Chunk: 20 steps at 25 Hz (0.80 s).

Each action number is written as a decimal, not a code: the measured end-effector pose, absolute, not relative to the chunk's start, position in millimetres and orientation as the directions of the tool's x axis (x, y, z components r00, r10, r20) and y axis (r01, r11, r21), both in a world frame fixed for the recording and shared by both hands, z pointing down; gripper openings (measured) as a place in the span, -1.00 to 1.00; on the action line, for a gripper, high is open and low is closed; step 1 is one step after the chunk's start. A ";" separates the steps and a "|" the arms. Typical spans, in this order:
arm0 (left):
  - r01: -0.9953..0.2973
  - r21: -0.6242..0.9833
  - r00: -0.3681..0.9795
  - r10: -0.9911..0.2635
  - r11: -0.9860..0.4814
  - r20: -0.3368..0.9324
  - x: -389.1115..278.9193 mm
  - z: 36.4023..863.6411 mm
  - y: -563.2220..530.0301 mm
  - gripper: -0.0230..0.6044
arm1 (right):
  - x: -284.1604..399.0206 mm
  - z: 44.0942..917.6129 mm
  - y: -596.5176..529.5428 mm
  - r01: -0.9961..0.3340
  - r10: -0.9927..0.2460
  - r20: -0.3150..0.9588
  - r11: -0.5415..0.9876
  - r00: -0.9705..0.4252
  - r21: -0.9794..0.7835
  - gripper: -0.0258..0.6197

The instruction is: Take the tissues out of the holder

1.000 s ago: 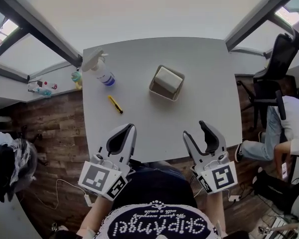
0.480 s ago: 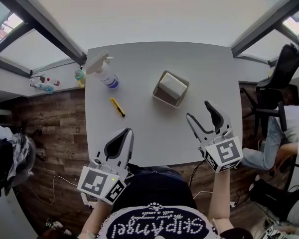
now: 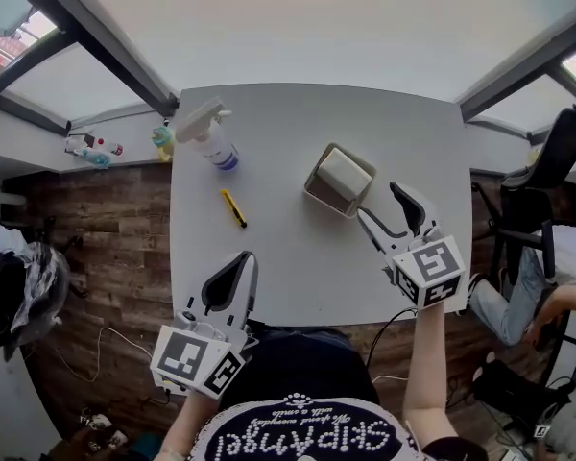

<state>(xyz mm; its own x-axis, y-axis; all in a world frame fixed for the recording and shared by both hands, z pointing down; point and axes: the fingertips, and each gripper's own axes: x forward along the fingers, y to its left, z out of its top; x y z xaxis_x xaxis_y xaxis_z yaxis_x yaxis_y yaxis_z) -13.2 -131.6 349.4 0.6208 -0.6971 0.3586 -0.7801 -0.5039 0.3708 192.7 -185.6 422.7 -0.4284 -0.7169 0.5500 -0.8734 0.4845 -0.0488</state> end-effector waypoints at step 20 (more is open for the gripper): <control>-0.825 0.378 0.552 -0.742 -0.419 0.380 -21.8 351.7 -138.1 -0.92 | 174.7 499.9 -225.9 -0.788 -0.459 0.792 0.614 -0.403 -0.045 0.06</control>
<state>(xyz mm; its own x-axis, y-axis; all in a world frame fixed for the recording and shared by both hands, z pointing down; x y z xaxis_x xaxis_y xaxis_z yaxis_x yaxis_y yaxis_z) -21.8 -138.1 351.7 0.5516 -0.7424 0.3802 -0.8253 -0.4194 0.3782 174.7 -225.9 499.9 -0.4030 -0.4595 0.7915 -0.7879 0.6143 -0.0445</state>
